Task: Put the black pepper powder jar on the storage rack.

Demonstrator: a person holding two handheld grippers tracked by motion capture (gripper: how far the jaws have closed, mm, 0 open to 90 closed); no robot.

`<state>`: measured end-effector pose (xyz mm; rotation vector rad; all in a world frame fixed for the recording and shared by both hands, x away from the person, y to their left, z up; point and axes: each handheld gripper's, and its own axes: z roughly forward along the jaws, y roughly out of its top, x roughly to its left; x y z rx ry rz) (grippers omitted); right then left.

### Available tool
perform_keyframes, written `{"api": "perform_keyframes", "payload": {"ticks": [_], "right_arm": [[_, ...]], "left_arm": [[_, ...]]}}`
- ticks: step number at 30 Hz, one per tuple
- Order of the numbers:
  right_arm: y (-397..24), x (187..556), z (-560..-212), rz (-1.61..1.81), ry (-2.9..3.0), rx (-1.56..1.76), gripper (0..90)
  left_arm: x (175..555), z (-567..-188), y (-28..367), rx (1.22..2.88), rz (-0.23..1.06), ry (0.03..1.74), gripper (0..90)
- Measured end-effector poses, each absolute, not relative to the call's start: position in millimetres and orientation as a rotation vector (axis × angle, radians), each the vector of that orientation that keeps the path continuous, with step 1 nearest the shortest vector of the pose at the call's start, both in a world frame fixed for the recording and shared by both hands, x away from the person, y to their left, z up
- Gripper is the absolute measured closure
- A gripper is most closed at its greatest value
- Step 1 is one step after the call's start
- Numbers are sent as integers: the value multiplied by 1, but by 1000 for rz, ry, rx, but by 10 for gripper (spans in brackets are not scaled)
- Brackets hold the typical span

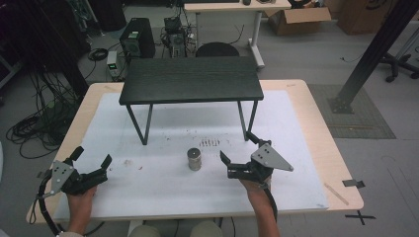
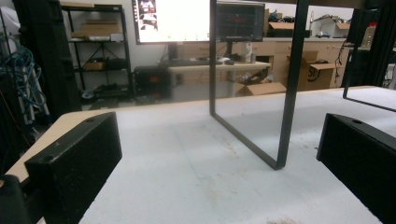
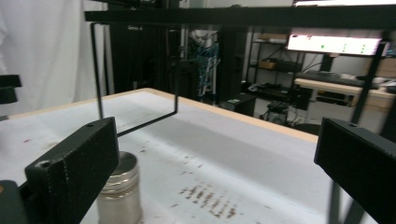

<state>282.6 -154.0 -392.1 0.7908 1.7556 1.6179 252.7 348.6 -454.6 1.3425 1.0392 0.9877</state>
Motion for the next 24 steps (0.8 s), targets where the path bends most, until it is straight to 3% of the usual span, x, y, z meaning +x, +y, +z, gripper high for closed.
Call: {"api": "perform_keyframes", "payload": {"ticks": [24], "right_arm": [[-83,302,-416,1632,2028,715,0]], "left_arm": [[253,-455,348,1342,986,1040,4]]}}
